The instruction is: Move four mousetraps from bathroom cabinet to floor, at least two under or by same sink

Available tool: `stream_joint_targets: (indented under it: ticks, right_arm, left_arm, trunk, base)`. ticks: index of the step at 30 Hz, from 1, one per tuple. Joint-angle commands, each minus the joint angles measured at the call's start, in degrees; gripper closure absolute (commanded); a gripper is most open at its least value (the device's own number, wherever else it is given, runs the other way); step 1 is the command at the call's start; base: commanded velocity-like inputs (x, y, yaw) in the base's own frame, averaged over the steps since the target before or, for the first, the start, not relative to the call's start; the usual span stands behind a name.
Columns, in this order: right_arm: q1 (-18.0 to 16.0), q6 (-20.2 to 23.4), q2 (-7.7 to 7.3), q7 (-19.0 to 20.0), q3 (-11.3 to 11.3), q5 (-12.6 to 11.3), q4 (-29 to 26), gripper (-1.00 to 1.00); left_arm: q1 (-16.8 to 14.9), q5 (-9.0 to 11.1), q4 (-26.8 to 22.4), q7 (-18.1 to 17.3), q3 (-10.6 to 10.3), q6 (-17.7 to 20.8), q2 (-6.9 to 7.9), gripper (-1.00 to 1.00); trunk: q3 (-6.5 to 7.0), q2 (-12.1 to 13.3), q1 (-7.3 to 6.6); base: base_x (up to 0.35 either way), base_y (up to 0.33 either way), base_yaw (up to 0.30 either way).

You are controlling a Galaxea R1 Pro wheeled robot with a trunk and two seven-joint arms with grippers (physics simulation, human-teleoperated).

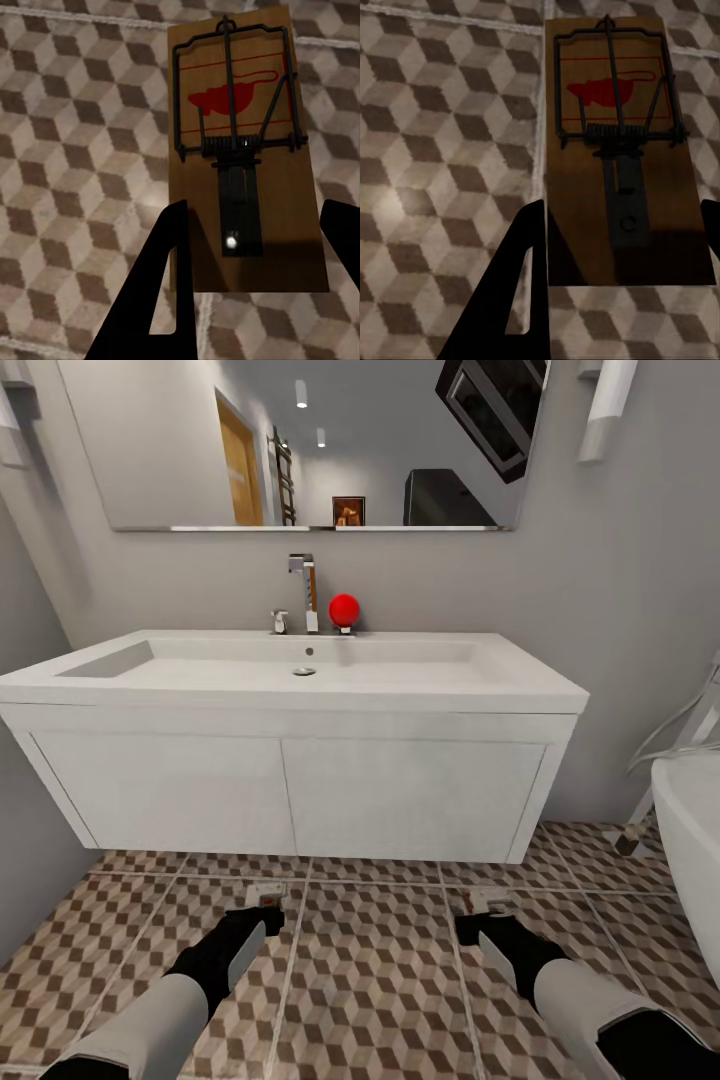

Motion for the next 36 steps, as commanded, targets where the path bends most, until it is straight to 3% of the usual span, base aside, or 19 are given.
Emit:
stream_joint_targets:
  ticks: [1, 26, 36]
  right_arm:
    - [0.01, 0.39, -0.01, -0.26, 0.50, -0.54, 0.16, 1.00]
    - [0.00, 1.35, 0.13, -0.40, 0.51, -0.45, 0.72, 1.00]
    - [0.01, 1.25, 0.06, -0.33, 0.51, -0.21, 0.65, 1.00]
  left_arm:
    - [-0.02, 0.59, -0.18, 0.53, -0.47, 0.32, 0.03, 1.00]
    - [-0.02, 0.49, -1.17, 0.70, -0.32, -0.54, -0.30, 1.00]
    - [-0.02, 0.47, -2.07, 1.04, -0.32, -0.54, -0.57, 1.00]
  trunk:
    - [-0.05, -0.02, -0.01]
    - [-0.05, -0.02, -0.01]
    - [-2.27, -0.16, 0.24]
  base:
    - [0.000, 0.000, 0.000]
    - [0.000, 0.000, 0.000]
    - [0.000, 0.000, 0.000]
